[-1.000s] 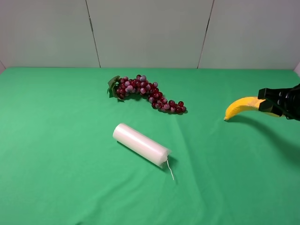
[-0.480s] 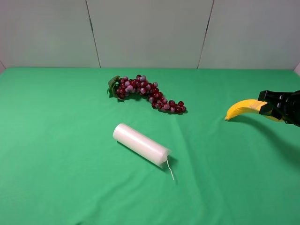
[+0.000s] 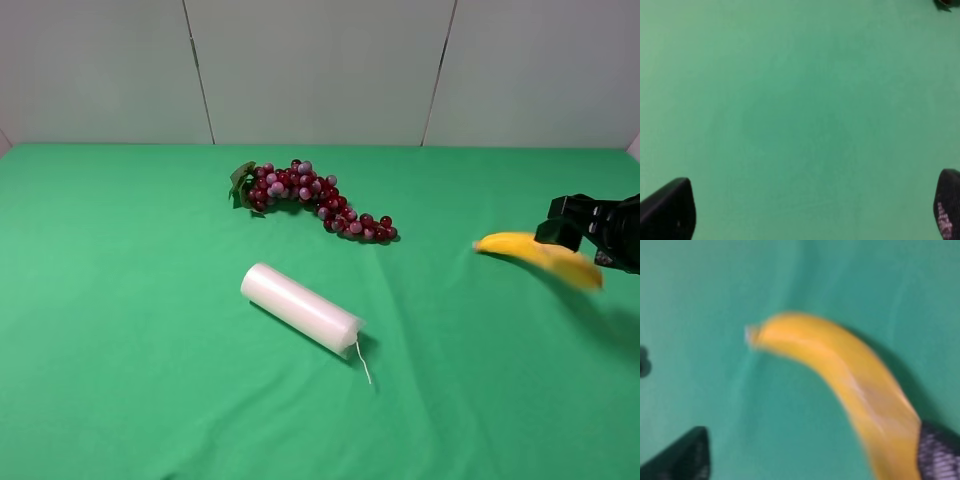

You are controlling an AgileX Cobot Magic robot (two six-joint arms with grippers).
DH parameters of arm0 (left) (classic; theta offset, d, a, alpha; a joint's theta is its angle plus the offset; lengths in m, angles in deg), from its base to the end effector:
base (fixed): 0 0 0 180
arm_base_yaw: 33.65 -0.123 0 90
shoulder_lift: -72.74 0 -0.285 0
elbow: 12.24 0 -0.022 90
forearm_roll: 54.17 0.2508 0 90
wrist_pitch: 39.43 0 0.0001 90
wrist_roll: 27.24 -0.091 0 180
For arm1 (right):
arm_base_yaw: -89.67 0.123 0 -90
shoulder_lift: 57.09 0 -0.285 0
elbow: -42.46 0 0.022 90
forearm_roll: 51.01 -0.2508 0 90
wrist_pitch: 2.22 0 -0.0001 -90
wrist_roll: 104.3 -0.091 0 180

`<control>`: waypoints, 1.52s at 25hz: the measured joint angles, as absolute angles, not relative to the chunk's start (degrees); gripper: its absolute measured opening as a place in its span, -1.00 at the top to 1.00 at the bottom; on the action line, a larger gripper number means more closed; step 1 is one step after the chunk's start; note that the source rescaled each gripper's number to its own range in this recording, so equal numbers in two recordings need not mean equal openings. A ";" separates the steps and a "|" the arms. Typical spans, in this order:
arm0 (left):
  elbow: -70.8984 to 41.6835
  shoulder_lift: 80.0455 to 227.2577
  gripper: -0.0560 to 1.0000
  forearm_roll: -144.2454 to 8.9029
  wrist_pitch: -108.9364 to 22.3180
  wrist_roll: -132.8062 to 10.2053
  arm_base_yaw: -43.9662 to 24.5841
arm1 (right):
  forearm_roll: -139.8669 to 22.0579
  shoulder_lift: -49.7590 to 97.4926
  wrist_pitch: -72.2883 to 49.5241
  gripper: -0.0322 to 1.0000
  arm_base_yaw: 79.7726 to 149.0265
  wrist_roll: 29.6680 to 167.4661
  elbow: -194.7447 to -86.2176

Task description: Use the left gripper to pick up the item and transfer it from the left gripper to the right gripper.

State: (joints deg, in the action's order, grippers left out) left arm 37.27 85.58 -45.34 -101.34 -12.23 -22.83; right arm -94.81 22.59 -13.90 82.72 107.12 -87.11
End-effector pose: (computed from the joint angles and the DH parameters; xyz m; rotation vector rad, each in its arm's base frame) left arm 0.0109 0.0105 0.2717 -0.0782 2.1570 -0.0714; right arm 0.2144 -0.0132 0.1910 0.3300 2.3958 0.2086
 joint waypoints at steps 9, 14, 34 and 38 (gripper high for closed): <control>37.27 85.58 -0.85 -45.34 -101.34 -12.23 -22.83 | -94.02 22.59 -15.09 -1.00 82.72 107.18 -87.11; 37.27 85.58 -0.85 -45.34 -101.34 -12.23 -22.83 | -93.49 22.59 -15.09 -1.00 82.72 107.18 -87.11; 37.27 85.58 -0.85 -45.34 -101.34 -12.25 -22.83 | -89.47 21.62 -27.11 -1.00 82.72 106.41 -95.43; 37.27 85.58 -0.85 -45.34 -101.34 -12.25 -22.83 | -84.17 17.73 -30.02 -1.00 82.72 102.79 -96.75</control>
